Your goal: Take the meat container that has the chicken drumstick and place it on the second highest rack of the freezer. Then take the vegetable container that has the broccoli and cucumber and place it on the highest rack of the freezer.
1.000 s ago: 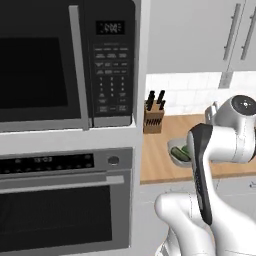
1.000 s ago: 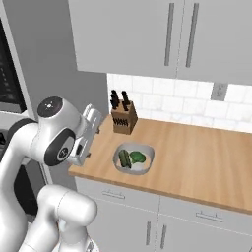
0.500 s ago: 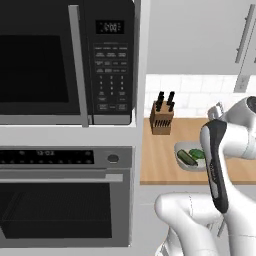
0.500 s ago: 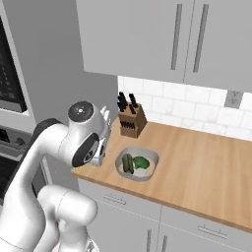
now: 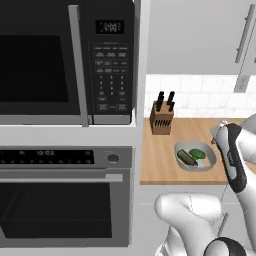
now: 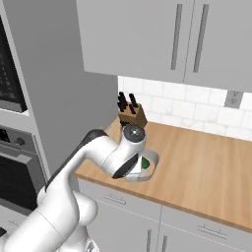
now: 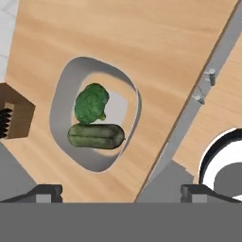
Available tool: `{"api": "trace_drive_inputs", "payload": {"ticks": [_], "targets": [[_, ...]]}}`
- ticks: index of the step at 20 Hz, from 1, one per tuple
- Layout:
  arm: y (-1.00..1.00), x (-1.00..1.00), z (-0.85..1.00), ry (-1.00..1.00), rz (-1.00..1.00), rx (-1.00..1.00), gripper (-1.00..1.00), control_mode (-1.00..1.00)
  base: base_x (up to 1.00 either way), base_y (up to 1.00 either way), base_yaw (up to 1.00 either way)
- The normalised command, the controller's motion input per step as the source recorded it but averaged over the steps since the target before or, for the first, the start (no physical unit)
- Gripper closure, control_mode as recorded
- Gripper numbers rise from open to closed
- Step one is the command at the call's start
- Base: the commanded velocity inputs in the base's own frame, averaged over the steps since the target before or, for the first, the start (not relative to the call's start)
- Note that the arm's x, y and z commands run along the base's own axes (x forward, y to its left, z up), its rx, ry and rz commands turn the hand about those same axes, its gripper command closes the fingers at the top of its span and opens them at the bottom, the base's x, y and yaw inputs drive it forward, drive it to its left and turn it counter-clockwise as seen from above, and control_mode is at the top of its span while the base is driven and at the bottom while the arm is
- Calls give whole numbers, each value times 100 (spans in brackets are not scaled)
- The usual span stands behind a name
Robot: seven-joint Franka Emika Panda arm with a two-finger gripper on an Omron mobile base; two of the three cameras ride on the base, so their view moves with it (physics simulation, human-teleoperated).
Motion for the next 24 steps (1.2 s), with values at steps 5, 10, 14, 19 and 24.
{"api": "trace_drive_inputs", "payload": {"ticks": [5, 10, 14, 19, 24], "targets": [[-57, 7, -54, 8, 25, -1, -100, -100, 0, 0, 0], [-27, 22, -35, 4, 20, 0, -100, -100, 0, 0, 0], [-1, 49, -49, 0, 12, 0, -100, -100, 0, 0, 0], [-1, 56, -55, 3, 5, 0, -100, -100, 0, 0, 0], [-5, 52, -53, 9, 2, 0, -100, -100, 0, 0, 0]]}}
